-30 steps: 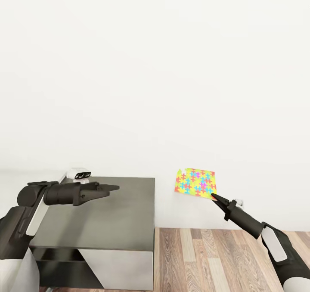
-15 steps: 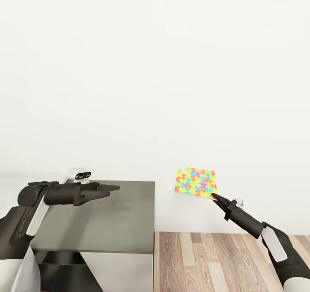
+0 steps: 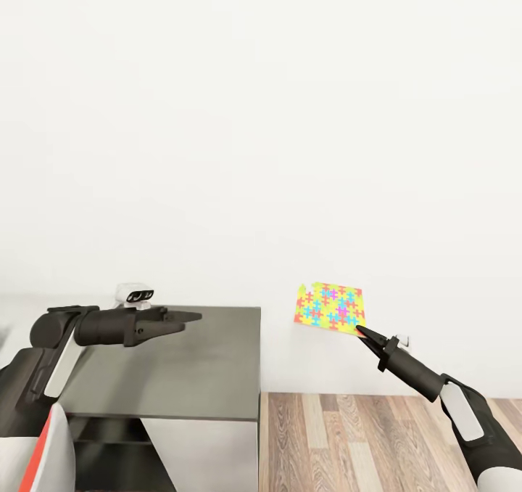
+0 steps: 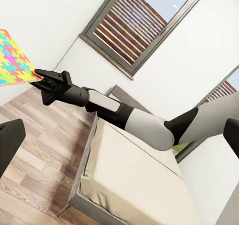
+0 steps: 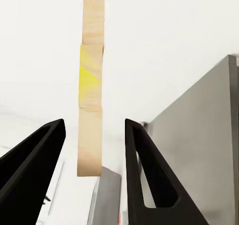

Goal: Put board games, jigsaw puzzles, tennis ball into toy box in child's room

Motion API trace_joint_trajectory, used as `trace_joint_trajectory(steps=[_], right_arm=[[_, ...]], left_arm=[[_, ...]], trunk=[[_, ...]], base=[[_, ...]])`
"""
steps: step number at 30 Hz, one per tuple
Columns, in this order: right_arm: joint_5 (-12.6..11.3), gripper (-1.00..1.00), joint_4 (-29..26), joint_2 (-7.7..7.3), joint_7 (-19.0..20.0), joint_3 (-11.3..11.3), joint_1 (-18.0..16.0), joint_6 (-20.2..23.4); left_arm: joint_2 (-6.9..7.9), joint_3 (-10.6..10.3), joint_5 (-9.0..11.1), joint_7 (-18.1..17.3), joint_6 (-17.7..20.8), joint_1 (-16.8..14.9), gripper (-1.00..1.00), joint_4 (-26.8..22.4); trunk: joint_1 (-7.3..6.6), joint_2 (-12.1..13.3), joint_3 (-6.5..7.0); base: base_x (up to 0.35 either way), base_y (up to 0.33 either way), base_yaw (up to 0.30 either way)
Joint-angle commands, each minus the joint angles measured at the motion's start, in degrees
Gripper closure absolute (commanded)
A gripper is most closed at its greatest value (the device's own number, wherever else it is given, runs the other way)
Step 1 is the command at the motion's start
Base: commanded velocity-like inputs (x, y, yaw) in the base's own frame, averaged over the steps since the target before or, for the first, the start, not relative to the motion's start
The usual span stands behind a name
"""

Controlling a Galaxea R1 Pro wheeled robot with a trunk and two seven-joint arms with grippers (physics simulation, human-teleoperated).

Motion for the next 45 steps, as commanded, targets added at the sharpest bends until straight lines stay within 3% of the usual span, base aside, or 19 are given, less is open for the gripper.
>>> trace_joint_trajectory(steps=[1, 17, 45], right_arm=[[0.03, 1.00, 0.02, -0.01, 0.12, -0.06, -0.05, 0.22], [-0.02, 1.00, 0.02, -0.03, 0.13, -0.07, -0.05, 0.28], [-0.03, 1.00, 0.10, 0.06, 0.06, -0.06, -0.05, 0.30]], left_arm=[[0.00, -0.12, -0.02, -0.20, 0.61, -0.04, -1.00, -0.01], [0.00, -0.43, -0.10, -0.20, 0.61, -0.04, -1.00, -0.01], [0.07, -0.34, -0.10, -0.20, 0.61, -0.04, -1.00, -0.01]], trunk=[[-0.21, 0.35, 0.20], [-3.72, 6.77, 4.50], [-9.87, 18.00, 9.60]], base=[[-0.002, 0.000, 0.000], [0.000, 0.000, 0.000], [0.000, 0.000, 0.000]])
